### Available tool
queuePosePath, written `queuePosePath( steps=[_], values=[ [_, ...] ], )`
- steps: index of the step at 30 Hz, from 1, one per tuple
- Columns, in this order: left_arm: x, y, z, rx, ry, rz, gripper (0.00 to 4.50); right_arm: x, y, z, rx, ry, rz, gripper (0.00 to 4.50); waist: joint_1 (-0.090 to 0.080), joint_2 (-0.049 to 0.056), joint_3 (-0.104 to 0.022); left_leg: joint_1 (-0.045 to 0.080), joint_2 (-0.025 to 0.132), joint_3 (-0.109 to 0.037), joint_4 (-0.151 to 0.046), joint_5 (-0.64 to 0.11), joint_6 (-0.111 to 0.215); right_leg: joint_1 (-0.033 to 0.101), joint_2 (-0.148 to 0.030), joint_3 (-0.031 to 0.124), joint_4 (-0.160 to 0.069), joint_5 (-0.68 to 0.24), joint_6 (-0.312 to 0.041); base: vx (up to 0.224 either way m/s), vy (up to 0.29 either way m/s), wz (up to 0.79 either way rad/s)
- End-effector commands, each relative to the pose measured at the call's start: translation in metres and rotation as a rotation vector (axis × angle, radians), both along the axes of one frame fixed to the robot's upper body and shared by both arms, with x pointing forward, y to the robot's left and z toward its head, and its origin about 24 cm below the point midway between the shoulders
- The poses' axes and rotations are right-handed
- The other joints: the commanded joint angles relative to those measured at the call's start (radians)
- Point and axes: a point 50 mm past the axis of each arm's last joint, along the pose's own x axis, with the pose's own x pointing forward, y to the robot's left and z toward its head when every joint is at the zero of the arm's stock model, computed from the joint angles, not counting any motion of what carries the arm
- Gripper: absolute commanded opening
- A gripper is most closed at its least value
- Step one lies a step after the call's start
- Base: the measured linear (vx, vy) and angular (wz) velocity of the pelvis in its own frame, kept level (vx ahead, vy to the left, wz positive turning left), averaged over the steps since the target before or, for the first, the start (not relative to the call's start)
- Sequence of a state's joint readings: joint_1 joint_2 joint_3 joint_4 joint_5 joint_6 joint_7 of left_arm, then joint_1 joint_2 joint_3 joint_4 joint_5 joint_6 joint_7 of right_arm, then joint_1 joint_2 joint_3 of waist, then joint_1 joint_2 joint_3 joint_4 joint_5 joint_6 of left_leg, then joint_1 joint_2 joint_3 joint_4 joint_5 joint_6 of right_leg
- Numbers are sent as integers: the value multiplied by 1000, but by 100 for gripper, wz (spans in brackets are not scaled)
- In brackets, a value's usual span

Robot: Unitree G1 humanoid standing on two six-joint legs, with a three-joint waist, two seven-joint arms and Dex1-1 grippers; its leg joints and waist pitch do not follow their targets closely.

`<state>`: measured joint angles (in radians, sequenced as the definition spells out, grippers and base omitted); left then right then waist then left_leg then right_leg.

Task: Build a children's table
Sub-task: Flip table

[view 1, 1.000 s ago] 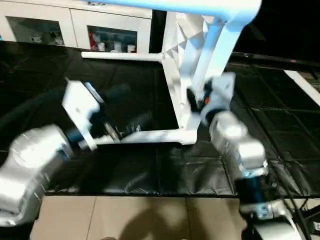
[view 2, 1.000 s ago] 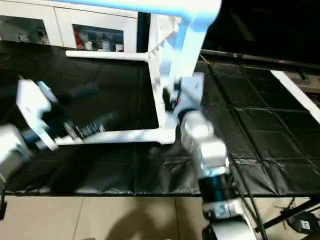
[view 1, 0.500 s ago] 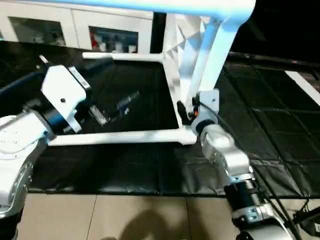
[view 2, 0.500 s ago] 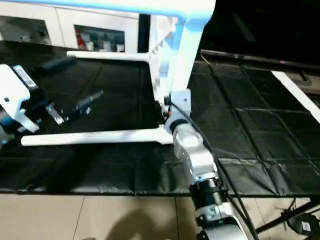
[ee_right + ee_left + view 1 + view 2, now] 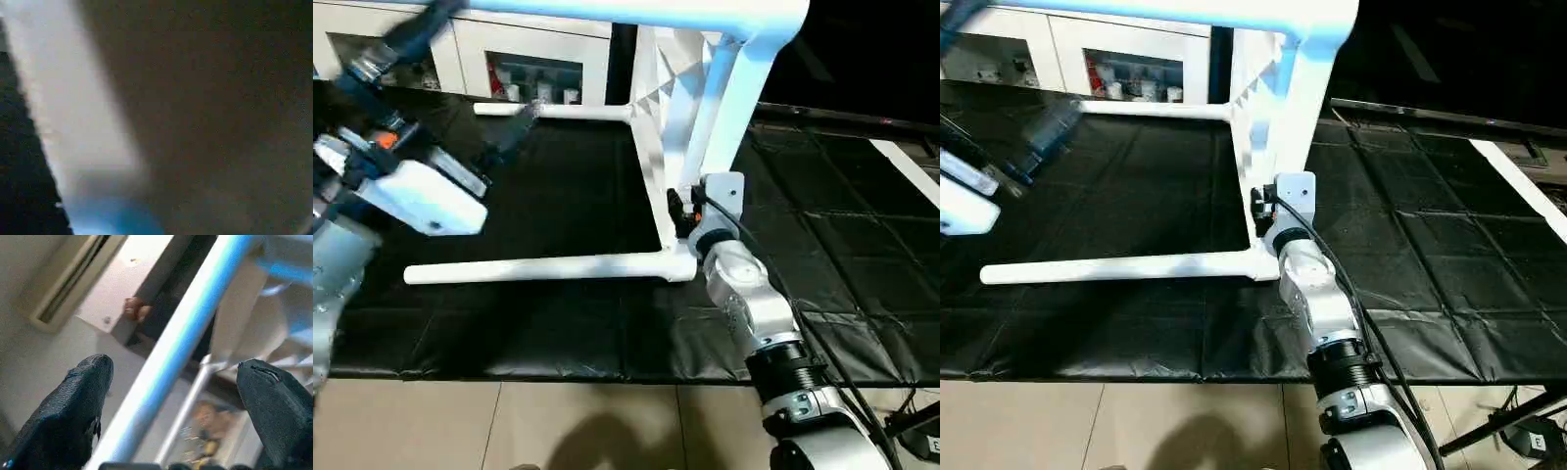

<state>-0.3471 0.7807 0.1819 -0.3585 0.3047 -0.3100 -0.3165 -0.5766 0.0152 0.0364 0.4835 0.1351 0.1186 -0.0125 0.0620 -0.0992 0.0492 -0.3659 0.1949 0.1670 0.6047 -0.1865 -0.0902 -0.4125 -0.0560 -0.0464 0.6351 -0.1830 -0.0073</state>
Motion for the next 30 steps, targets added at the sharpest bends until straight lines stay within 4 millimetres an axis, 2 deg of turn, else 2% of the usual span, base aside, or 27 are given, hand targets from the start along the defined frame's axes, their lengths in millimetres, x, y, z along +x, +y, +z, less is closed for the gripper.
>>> queuePosePath(
  steps=[1, 6, 7, 8, 9, 11, 14, 18, 20, 23, 25, 29, 30],
  values=[
    [6, 9, 8, 43, -64, 62, 450, 3, 0, 6, 3, -23, 9, 209, 5, 27, -58, 10, 23, -8, -75, -244, -70, 37, -63, 44, -65, -244, -92, 0, 0, 0],
    [18, 25, 16, 64, -136, 165, 450, 4, 1, 6, 1, -31, 10, 196, 5, 29, -58, 9, 23, -8, -73, -232, -73, 36, -63, 44, -60, -208, -105, 0, 0, 0],
    [21, 29, 18, 65, -149, 191, 450, 4, 0, 6, -6, -36, 7, 196, 5, 37, -60, 8, 23, -10, -73, -225, -77, 38, -63, 44, -56, -180, -114, 0, 0, 0],
    [23, 32, 20, 66, -158, 207, 450, 4, -1, 7, -8, -40, 4, 195, 5, 38, -59, 8, 22, -10, -72, -229, -78, 37, -63, 44, -55, -177, -119, 0, 0, 0],
    [24, 33, 21, 66, -162, 217, 450, 4, -1, 7, -9, -41, 3, 195, 5, 36, -59, 8, 22, -9, -72, -235, -77, 36, -62, 44, -57, -182, -119, 0, 0, 0],
    [29, 39, 21, 75, -151, 256, 450, 4, -2, 8, -12, -47, -1, 194, 6, 40, -59, 11, 23, -10, -73, -252, -81, 35, -64, 45, -57, -197, -126, 0, 0, 0],
    [35, 45, 22, 76, -145, 285, 450, 4, -2, 9, -15, -51, -3, 194, 7, 39, -58, 13, 23, -10, -73, -262, -79, 32, -64, 45, -59, -203, -130, 0, 0, 0],
    [42, 53, 25, 64, -144, 313, 450, 4, -2, 9, -19, -57, -3, 194, 8, 40, -59, 11, 22, -11, -73, -256, -79, 34, -65, 45, -58, -194, -133, 0, 0, 0],
    [44, 53, 25, 58, -133, 302, 424, 4, -2, 9, -22, -59, -3, 194, 10, 41, -58, 13, 23, -11, -74, -262, -81, 32, -66, 45, -58, -196, -137, 0, 0, 0],
    [45, 54, 24, 47, -128, 298, 412, 4, -2, 10, -33, -69, -1, 194, 10, 42, -59, 12, 24, -11, -74, -260, -82, 33, -67, 45, -57, -185, -140, 0, 0, 0],
    [46, 55, 24, 46, -134, 297, 371, 4, -2, 11, -43, -76, 0, 193, 11, 42, -59, 13, 24, -11, -74, -259, -82, 33, -67, 45, -56, -184, -141, 0, 0, 0],
    [48, 57, 26, 39, -138, 304, 360, 4, -2, 12, -74, -93, 8, 193, 11, 42, -58, 13, 24, -11, -74, -260, -83, 33, -66, 45, -57, -189, -140, 0, 0, 0],
    [49, 57, 26, 38, -138, 305, 328, 4, -2, 12, -77, -95, 9, 193, 11, 42, -59, 13, 23, -11, -74, -259, -83, 34, -66, 45, -57, -188, -140, 0, 0, 0]
  ],
)
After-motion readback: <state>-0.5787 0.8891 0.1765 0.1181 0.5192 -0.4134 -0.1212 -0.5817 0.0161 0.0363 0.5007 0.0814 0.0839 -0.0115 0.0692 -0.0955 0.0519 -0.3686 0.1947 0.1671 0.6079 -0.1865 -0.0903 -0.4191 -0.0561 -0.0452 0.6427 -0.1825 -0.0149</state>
